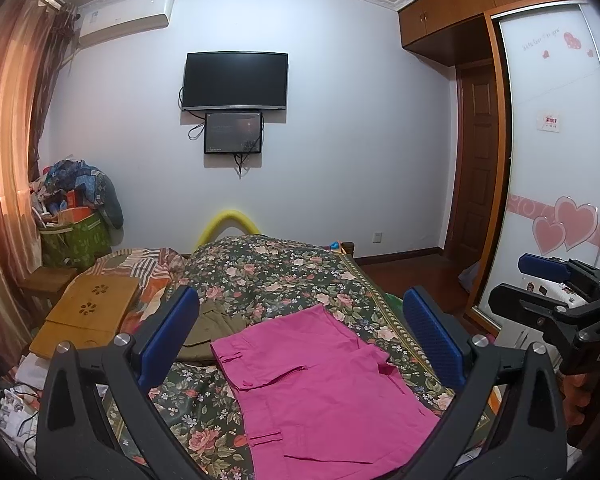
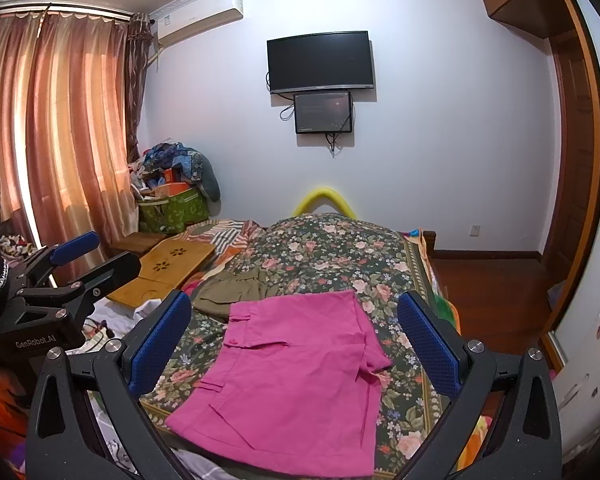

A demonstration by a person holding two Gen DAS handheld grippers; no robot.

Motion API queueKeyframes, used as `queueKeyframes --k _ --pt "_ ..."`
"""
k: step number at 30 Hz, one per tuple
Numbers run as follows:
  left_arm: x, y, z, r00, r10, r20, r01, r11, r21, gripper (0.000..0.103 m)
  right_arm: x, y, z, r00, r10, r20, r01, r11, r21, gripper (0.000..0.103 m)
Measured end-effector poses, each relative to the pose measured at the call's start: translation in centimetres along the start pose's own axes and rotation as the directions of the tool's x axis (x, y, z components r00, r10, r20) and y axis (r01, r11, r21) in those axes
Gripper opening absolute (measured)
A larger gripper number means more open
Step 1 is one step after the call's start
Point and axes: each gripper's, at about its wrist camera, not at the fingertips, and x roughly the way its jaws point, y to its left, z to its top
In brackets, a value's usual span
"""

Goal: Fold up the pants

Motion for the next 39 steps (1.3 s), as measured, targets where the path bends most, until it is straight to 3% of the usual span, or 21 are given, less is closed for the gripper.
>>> queueKeyframes --k 39 --pt "0.52 0.29 -0.4 1.0 -0.011 -0.016 0.011 1.0 -0.015 0.103 -0.07 -0.04 0.05 1.0 0.004 0.0 -0.004 1.0 -0.003 0.103"
